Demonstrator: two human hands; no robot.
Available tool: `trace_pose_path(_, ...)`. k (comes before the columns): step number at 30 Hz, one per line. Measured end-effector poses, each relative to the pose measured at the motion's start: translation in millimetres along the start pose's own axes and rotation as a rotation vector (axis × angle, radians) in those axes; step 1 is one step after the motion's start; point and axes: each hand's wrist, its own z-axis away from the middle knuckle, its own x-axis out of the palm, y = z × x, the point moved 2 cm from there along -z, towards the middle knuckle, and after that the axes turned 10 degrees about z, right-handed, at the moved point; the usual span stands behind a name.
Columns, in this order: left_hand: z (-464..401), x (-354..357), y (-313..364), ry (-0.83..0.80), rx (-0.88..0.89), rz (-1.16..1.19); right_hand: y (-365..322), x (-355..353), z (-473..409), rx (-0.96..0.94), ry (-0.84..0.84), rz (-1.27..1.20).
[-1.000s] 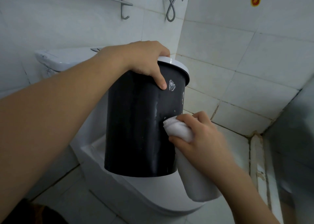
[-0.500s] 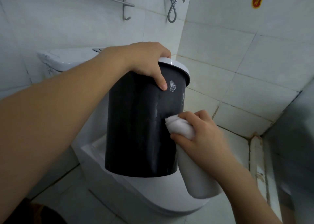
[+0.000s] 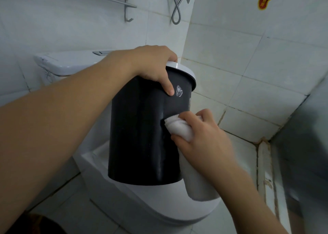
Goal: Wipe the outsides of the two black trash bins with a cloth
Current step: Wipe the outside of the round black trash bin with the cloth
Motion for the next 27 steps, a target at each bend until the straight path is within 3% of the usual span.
trace_pose_path(9, -0.3, 1.4, 3.7, 0.001, 0.007, -0.021, 2.4, -3.8, -12.7, 0.084, -0.010, -0.100)
trace_pose_path(20, 2.2, -0.2, 2.9, -0.017, -0.004, 0.000, -4.9, 4.1, 30.0, -0.016, -0.067, -0.022)
trace_pose_path(27, 0.8, 0.7, 6.0, 0.012, -0.008, -0.051, -3.3, -3.4, -10.5, 0.069, 0.041, -0.032)
